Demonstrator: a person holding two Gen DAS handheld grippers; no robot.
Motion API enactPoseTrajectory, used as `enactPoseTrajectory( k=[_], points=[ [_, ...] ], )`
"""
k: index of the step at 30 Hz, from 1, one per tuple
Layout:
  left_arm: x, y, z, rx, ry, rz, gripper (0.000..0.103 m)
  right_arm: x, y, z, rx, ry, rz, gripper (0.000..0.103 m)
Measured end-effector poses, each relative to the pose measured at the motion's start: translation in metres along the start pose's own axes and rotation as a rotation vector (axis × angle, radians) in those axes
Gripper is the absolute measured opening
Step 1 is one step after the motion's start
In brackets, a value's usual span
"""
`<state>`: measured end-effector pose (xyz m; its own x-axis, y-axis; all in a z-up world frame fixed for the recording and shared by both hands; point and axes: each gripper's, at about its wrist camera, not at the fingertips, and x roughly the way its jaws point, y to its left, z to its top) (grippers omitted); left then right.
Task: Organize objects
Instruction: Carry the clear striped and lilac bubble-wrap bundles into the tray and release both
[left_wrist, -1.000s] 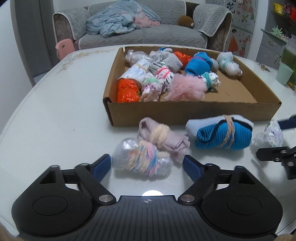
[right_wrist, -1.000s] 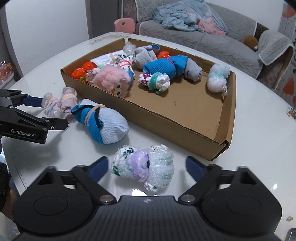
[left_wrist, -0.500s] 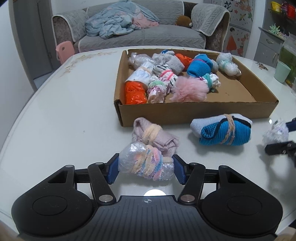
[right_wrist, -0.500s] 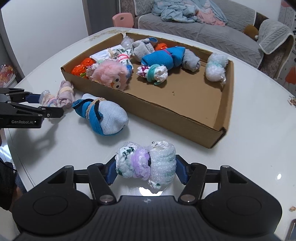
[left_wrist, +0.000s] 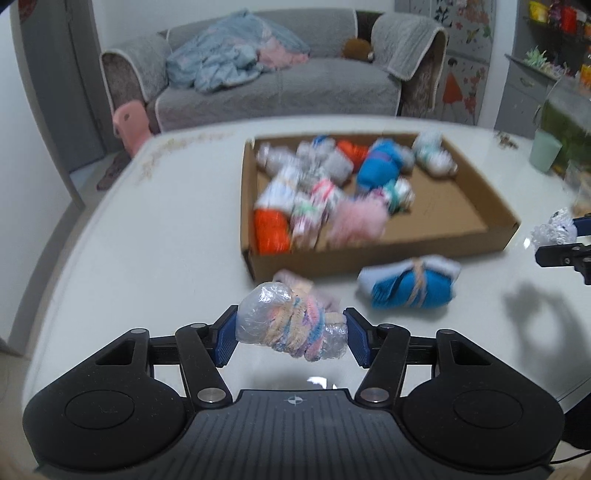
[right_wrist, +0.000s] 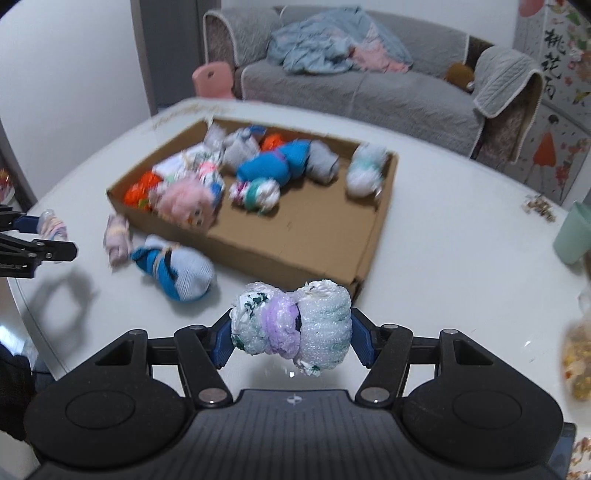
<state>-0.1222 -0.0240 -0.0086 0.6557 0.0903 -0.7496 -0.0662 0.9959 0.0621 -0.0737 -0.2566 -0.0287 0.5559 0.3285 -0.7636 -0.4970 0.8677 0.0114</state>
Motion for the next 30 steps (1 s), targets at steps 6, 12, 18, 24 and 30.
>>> enactPoseTrajectory(
  k=[6, 12, 18, 24, 30],
  points=[
    [-0.009, -0.035, 0.043, 0.078, -0.042, -0.087, 0.065, -0.022, -0.015, 0.020, 0.010, -0.104, -0.014, 0.058],
    [0.012, -0.087, 0.105, 0.196, -0.076, -0.213, 0.065, -0.028, -0.027, 0.054, 0.002, -0.186, -0.022, 0.058],
    [0.059, -0.133, 0.134, 0.432, -0.076, -0.302, 0.065, -0.006, -0.039, 0.093, -0.088, -0.194, 0.000, 0.058],
    [0.136, -0.147, 0.141, 0.570, 0.010, -0.309, 0.065, 0.052, -0.053, 0.115, -0.165, -0.117, 0.033, 0.058],
    [0.179, -0.151, 0.135, 0.682, 0.065, -0.335, 0.065, 0.106, -0.061, 0.119, -0.156, -0.018, 0.077, 0.058]
  ],
)
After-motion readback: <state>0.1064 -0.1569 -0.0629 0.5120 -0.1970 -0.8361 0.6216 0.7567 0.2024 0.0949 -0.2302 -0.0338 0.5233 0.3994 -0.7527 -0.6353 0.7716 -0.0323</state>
